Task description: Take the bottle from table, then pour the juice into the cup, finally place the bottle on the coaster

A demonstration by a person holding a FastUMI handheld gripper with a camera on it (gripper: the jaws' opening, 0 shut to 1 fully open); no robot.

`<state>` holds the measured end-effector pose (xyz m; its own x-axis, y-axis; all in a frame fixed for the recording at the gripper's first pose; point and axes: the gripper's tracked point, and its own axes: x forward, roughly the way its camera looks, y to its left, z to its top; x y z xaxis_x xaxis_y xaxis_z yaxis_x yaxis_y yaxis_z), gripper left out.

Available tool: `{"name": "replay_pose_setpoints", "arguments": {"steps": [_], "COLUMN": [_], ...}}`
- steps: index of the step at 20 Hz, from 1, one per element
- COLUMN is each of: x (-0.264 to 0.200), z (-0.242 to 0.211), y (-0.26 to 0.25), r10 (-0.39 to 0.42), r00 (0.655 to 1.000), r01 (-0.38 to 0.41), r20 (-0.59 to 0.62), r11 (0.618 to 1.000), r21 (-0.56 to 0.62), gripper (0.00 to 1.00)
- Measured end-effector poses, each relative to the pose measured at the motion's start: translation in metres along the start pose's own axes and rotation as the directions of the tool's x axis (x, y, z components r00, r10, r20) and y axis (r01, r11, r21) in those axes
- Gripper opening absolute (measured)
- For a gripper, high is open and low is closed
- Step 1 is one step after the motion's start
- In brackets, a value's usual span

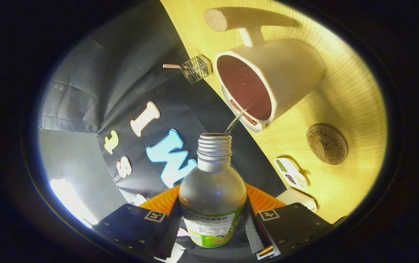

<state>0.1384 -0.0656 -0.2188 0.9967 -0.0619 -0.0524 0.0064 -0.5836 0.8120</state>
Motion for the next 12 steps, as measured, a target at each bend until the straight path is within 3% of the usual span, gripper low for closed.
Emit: {"name": "replay_pose_setpoints", "arguments": {"steps": [12], "x": [0.001], "z": [0.013], "y": [0.013], "r10": [0.036], "r00": [0.999], "r01": [-0.036], "r20": [0.023], "r11": [0.999], "r21": [-0.009], "gripper": [0.77]}}
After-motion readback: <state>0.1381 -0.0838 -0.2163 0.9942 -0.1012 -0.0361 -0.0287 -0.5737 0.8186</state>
